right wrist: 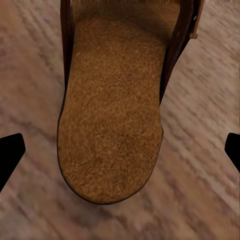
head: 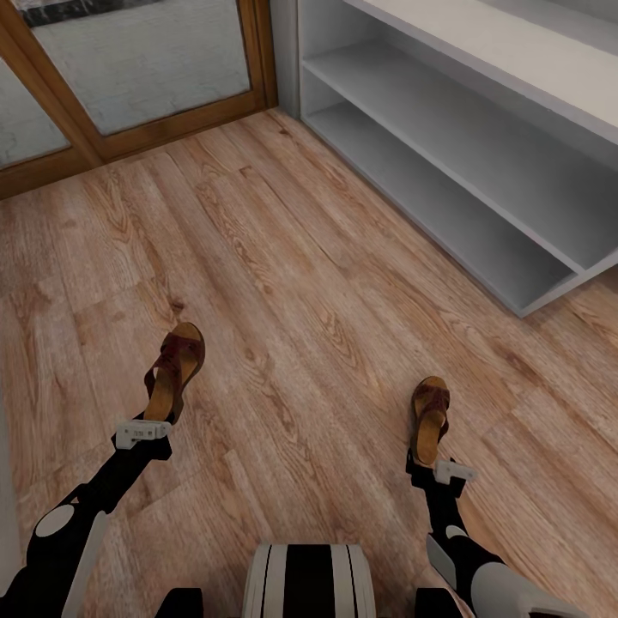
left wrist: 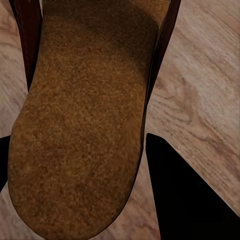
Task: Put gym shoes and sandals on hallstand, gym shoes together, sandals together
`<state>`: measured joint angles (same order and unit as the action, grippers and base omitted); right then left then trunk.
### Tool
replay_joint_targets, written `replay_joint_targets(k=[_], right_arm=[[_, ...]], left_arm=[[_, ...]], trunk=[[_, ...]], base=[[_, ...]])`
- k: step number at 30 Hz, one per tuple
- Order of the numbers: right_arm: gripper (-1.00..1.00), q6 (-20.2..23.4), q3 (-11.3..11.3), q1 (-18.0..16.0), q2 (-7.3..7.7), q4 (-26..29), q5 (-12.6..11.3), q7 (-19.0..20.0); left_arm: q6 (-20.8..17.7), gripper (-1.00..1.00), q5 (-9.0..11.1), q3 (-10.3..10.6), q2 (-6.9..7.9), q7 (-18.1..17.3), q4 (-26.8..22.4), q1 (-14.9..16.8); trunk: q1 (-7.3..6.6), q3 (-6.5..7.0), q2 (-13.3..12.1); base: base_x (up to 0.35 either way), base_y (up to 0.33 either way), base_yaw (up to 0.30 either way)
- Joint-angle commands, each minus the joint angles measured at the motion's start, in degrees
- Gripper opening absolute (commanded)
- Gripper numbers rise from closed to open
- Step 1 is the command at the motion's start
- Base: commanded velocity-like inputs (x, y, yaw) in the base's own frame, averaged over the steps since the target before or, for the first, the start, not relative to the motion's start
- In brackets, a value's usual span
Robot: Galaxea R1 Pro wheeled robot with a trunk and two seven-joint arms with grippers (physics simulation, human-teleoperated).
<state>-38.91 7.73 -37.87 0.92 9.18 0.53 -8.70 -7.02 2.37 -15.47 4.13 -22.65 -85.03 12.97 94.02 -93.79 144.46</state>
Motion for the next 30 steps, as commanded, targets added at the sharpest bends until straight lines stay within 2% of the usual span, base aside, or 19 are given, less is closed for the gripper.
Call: replay_joint_targets(k=[1, 30], right_arm=[[1.00, 0.01, 0.00, -0.04, -0.01, 0.01, 0.00, 0.00], [1.00, 0.30, 0.00, -0.60, -0.06, 0.13, 0.00, 0.00]], left_arm=[[0.08, -1.00, -0.18, 0.00, 0.00, -0.02, 0.01, -0.01], [0.08, -1.00, -0.18, 0.00, 0.01, -0.04, 0.05, 0.02]], trunk=[[0.00, 0.00, 0.00], [0.00, 0.00, 0.00]], base=[[0.000, 0.000, 0.000], [0.000, 0.000, 0.000]])
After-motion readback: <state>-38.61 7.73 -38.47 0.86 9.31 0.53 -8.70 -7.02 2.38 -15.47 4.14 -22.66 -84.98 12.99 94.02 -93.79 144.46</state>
